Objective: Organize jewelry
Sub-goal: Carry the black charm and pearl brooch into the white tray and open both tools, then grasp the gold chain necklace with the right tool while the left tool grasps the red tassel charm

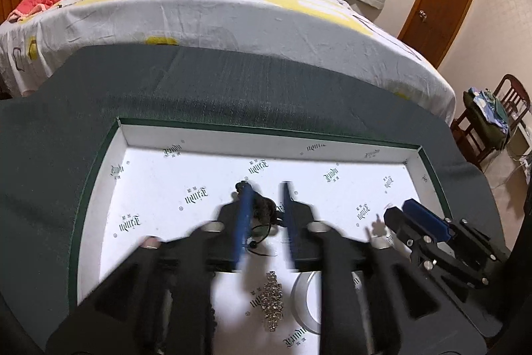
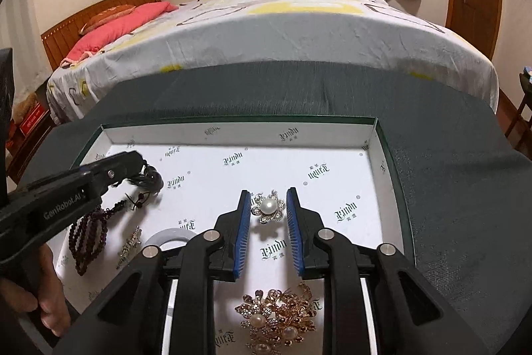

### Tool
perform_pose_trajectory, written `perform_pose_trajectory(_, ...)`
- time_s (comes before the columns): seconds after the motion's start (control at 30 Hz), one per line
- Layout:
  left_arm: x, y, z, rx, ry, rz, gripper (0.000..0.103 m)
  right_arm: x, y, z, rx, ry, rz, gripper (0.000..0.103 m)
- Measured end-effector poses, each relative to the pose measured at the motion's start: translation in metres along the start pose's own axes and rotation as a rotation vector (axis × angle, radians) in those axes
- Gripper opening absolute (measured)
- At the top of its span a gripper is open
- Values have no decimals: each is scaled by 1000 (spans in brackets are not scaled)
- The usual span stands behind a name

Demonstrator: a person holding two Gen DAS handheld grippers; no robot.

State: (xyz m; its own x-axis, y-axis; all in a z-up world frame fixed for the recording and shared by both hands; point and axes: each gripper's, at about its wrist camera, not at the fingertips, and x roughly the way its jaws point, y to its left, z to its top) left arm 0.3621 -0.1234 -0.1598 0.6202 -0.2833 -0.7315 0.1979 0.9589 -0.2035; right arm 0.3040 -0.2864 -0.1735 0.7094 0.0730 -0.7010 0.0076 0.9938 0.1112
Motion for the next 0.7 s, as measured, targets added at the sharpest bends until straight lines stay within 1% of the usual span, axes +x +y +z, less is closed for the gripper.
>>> perform_pose_trajectory(0.03, 0, 0, 0, 0, -1, 0, 40, -2, 0, 0, 3, -9, 2, 50)
perform_pose_trajectory(0.07, -2, 0, 0, 1, -7, -1, 44, -5, 1, 1, 3, -25, -3, 56)
perform_pose_trajectory(0.1, -3, -2, -1, 5, -9, 2, 49, -5, 1, 3, 0, -29, -7, 57)
perform_pose_trajectory(0.13, -3, -3, 0, 9, -11, 6, 51, -5, 2, 2, -2, -29, -11, 57)
perform_pose_trajectory(0.23, -10, -3, 0, 12, -24, 5, 53, -13, 1, 2, 11, -47, -5, 57)
perform_pose_trajectory(0.3, -19, -3, 0, 10, -42, -6, 61, -25, 1, 0, 11, -79, -5, 57)
perform_pose_trajectory(0.4, -42, -2, -3, 10, -89, -20, 68, -46, 2, -4, 15, -122, -3, 57)
perform_pose_trajectory(0.57, -88, 8, -22, 6, -152, -1, 69, -86, 5, -23, 10, -167, -7, 56)
perform_pose_trajectory(0.63, -103, 13, -31, 4, -168, 12, 69, -97, 4, -36, 17, -167, -9, 56)
perform_pose_trajectory(0.7, -121, 21, -46, 7, -184, 41, 69, -105, 4, -48, 19, -154, -11, 56)
